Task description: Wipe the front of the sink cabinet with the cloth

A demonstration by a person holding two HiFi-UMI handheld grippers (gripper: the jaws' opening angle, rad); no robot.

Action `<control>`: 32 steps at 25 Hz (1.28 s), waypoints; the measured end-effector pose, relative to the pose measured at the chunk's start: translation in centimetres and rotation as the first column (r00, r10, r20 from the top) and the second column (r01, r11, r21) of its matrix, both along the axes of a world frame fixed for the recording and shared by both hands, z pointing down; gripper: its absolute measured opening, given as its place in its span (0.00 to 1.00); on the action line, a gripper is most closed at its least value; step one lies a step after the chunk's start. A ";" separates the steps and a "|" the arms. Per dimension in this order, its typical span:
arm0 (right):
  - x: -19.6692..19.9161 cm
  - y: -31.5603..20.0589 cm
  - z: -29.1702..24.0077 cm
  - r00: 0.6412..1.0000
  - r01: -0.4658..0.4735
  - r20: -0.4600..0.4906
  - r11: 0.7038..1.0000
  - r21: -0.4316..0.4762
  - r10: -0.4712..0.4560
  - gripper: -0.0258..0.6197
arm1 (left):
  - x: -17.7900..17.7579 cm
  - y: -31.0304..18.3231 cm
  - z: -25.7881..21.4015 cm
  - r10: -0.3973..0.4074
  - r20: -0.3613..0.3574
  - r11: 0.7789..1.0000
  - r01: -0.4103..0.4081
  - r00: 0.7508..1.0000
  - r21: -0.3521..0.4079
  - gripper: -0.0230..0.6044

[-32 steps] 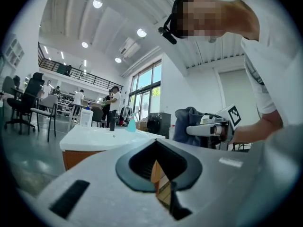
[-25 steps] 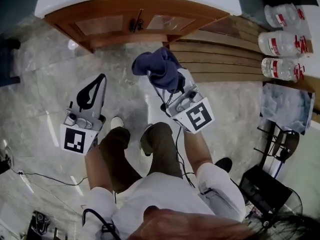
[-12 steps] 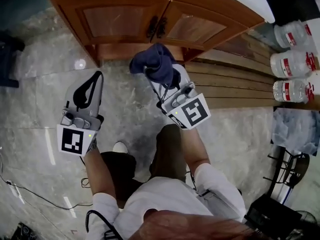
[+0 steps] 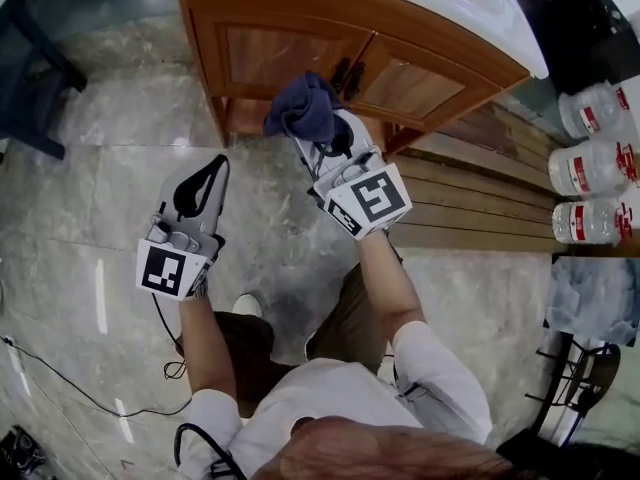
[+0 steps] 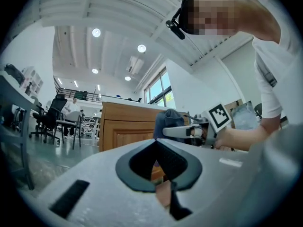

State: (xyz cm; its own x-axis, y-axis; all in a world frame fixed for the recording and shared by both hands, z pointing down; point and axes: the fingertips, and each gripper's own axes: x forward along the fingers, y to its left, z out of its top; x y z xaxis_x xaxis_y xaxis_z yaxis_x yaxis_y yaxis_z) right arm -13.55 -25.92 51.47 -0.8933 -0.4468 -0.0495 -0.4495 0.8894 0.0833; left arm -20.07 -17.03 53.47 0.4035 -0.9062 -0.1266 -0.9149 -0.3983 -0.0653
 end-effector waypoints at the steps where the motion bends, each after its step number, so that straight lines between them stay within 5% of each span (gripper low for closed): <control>1: -1.6 -0.5 -0.5 1.000 0.013 0.005 1.000 -0.001 -0.013 0.17 | -0.4 0.2 0.0 -0.006 -0.001 1.000 0.006 1.000 0.000 0.04; 9: -13.2 -4.8 -5.8 0.999 0.036 0.010 0.999 0.016 -0.036 0.16 | -2.2 0.1 0.3 -0.068 0.012 0.997 0.068 0.998 -0.024 0.04; 16: -18.7 -7.9 -7.6 0.998 -0.027 -0.057 1.000 0.001 0.027 0.16 | -3.7 -0.1 0.1 -0.107 -0.017 0.994 0.107 0.994 -0.017 0.04; 24: -17.8 -9.4 -7.8 0.994 -0.076 -0.082 0.997 0.014 0.077 0.18 | -4.3 0.3 -0.2 -0.112 -0.020 0.994 0.112 0.993 -0.016 0.04; 32: -10.6 -10.8 -7.7 0.985 -0.154 -0.069 0.988 0.028 0.155 0.18 | -2.8 -0.5 0.3 -0.071 -0.011 0.997 0.071 0.997 -0.028 0.04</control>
